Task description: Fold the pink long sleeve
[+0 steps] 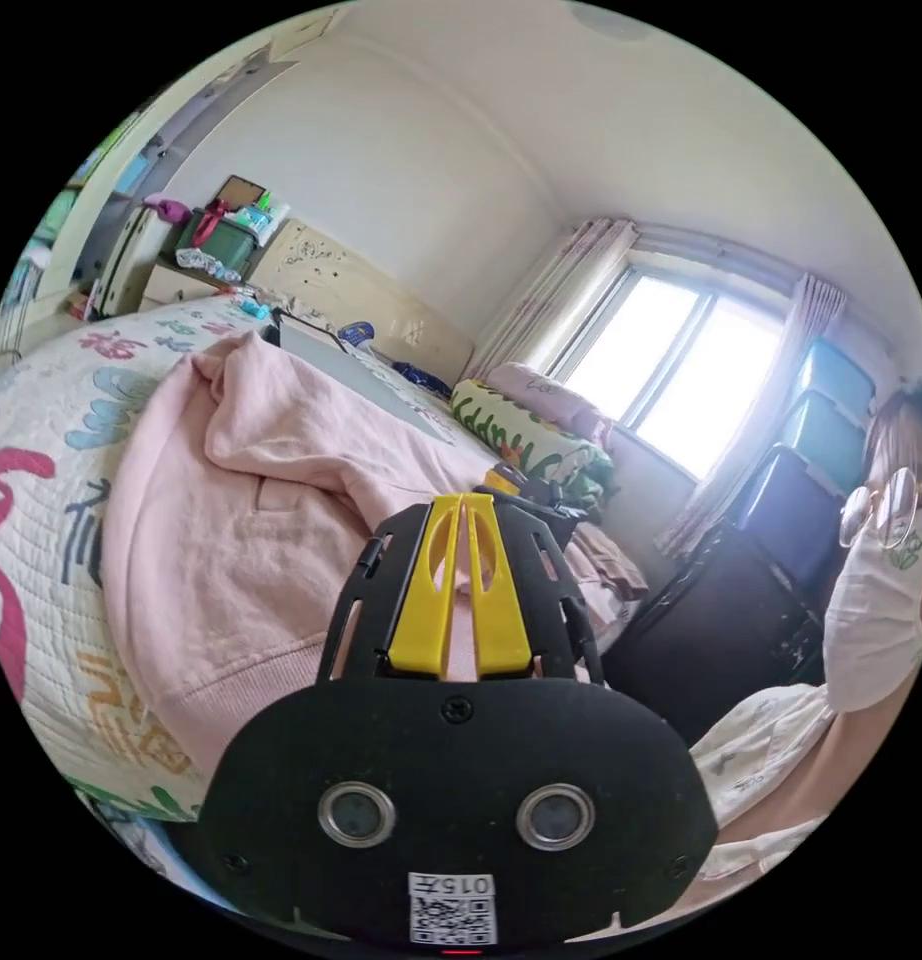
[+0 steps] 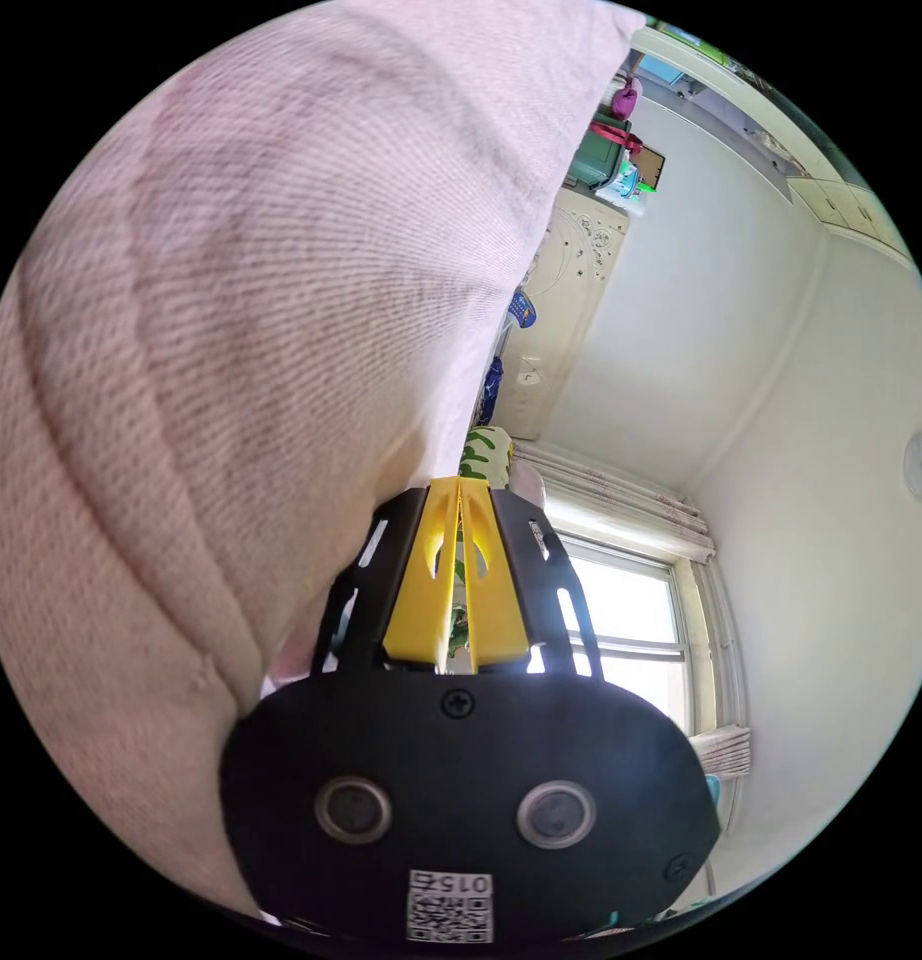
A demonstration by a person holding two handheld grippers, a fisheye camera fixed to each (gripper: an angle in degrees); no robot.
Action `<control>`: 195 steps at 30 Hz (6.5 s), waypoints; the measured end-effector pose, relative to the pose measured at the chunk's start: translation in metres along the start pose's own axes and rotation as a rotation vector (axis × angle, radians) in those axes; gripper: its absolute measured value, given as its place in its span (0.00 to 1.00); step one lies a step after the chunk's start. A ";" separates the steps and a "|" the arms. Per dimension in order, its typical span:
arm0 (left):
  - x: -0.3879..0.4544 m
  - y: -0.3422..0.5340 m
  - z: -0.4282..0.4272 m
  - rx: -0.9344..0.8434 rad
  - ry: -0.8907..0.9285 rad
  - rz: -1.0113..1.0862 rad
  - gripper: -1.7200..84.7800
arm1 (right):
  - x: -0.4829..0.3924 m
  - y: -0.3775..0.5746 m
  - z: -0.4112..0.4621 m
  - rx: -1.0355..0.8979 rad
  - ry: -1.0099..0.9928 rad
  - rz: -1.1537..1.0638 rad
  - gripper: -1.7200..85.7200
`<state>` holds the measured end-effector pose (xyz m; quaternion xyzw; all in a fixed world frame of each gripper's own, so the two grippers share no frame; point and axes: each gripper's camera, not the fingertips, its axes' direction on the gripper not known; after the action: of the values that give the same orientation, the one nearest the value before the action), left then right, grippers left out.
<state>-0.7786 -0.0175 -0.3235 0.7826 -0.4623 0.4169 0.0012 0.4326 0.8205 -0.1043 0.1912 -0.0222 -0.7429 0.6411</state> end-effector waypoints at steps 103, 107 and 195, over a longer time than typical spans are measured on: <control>0.191 -0.085 0.044 -0.323 -0.206 0.721 0.16 | 0.533 -0.083 -0.597 0.818 -0.673 0.472 0.15; 0.192 -0.086 0.057 -0.342 -0.203 0.712 0.15 | 0.545 -0.099 -0.614 0.768 -0.648 0.504 0.12; -0.001 0.117 -0.119 -0.024 -0.533 0.027 0.17 | 0.876 0.002 -0.265 0.540 -1.545 1.155 0.14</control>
<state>-0.9406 -0.0376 -0.2912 0.8584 -0.4618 0.1906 -0.1167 0.4254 0.0345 -0.5728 -0.2449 -0.6902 -0.2084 0.6483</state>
